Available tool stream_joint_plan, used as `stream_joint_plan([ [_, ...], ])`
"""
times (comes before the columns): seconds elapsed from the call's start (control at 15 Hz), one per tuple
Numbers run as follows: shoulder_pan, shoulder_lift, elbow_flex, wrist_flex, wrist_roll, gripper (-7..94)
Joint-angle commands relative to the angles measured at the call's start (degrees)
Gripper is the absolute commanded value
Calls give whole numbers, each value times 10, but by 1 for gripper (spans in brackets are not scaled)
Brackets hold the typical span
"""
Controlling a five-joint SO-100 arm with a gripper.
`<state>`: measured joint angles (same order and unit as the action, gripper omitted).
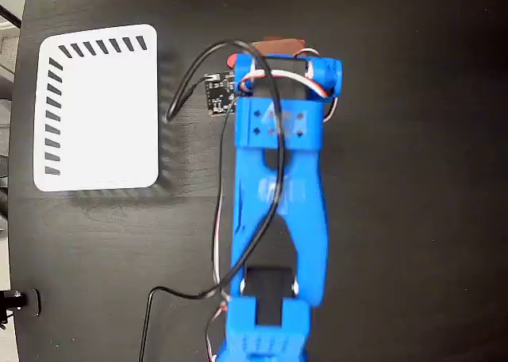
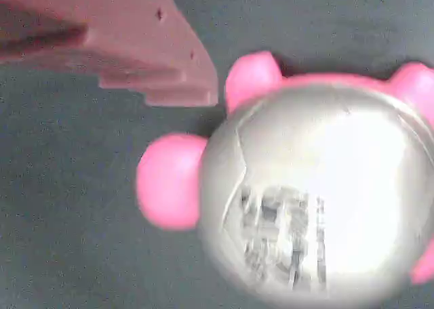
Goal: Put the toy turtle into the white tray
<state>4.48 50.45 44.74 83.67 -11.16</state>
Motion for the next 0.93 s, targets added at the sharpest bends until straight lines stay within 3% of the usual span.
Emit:
stream_joint_plan([
  [0.0,4,-4,-57,11,-4,47],
  [0.13,5,-31,-85,25,2,55],
  [0.87,-10,-119,-141,42,32,60],
])
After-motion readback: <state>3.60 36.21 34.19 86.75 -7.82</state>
